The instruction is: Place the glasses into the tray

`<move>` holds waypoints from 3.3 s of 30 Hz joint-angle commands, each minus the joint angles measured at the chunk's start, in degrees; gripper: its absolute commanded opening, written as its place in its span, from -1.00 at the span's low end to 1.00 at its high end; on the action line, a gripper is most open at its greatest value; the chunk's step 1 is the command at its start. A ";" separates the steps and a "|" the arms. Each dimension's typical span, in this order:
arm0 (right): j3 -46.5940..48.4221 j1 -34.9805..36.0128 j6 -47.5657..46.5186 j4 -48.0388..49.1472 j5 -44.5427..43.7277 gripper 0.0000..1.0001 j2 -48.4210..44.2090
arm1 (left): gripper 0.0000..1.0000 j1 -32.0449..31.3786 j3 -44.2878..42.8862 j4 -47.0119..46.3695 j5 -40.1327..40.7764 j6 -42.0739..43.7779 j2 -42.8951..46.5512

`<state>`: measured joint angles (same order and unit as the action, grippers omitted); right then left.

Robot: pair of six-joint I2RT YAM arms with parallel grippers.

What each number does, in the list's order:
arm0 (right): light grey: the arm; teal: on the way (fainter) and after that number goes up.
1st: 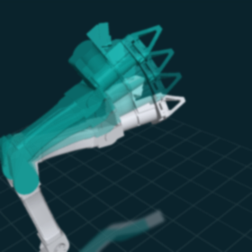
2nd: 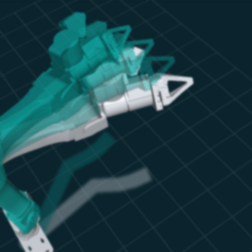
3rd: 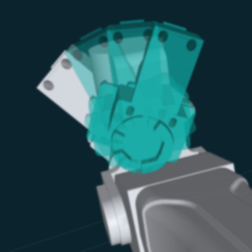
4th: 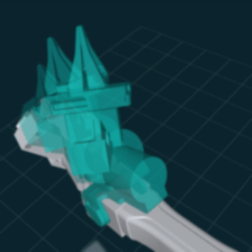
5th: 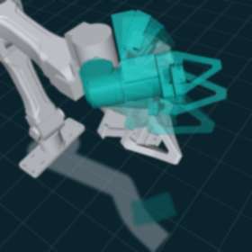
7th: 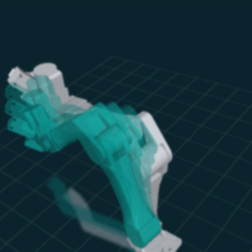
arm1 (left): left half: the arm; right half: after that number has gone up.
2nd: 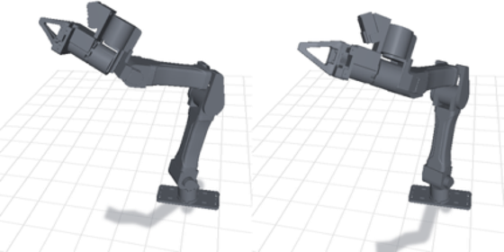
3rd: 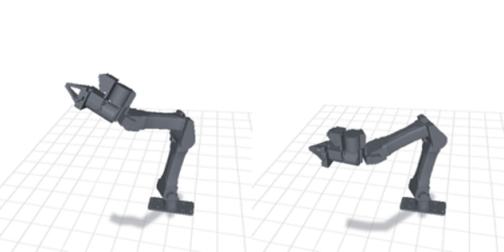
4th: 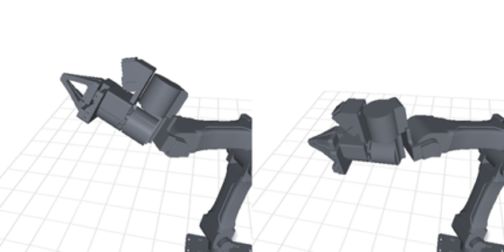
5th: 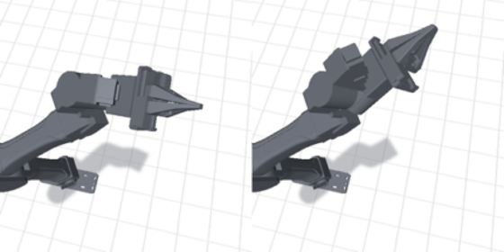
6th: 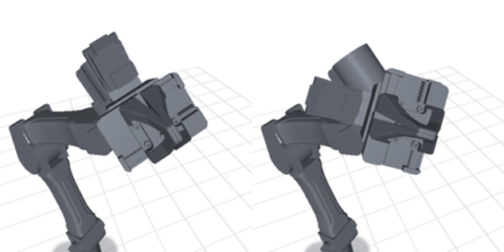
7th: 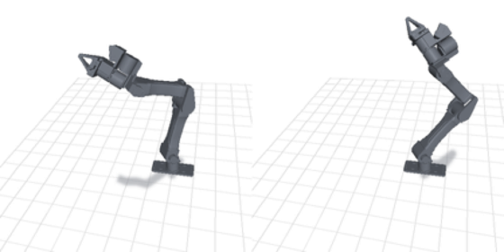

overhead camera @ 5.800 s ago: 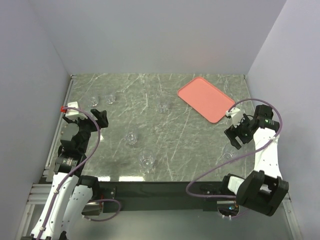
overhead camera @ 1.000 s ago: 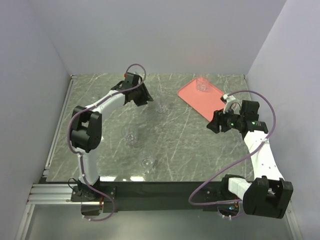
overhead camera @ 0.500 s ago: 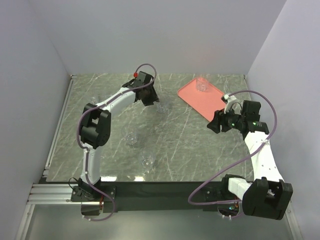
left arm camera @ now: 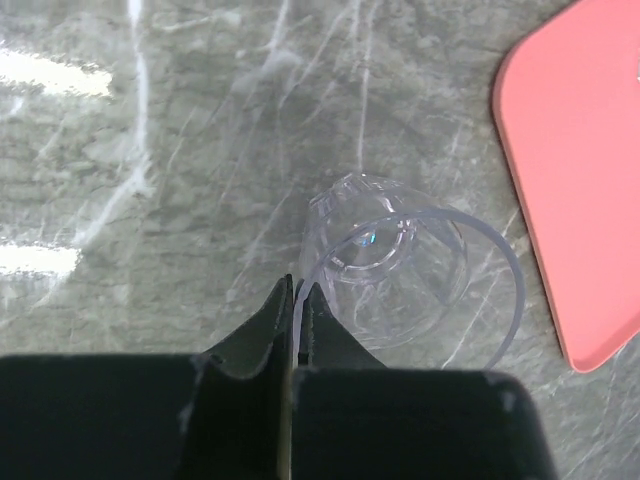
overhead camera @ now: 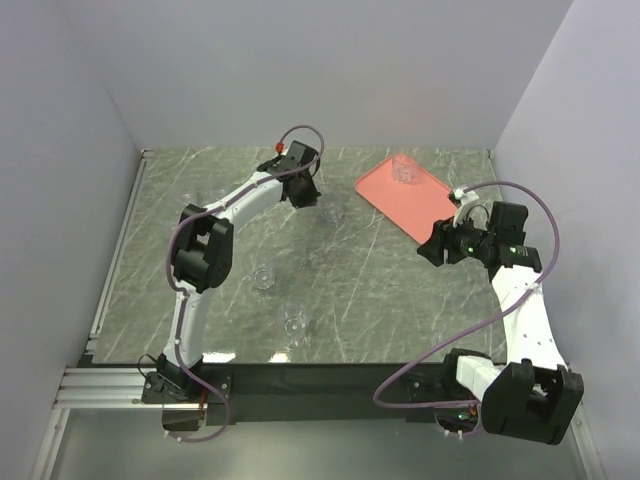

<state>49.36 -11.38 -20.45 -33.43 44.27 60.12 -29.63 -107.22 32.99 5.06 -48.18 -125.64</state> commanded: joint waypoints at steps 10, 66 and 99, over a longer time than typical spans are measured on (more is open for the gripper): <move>-0.23 -2.33 0.50 2.40 -0.06 0.26 -3.25 | -0.99 -2.01 -13.62 -11.28 -8.74 5.47 -6.53; -0.67 -4.71 1.64 3.37 0.11 0.26 -3.43 | -0.38 -4.21 -31.65 -24.73 -5.24 -6.57 -25.44; 2.40 7.49 -17.26 -9.63 14.63 0.28 0.35 | 0.79 1.94 22.52 -39.05 -7.00 21.89 26.48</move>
<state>48.80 -8.67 -33.82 -39.53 58.37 58.74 -26.98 -91.98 -3.33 -4.78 -33.32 -106.85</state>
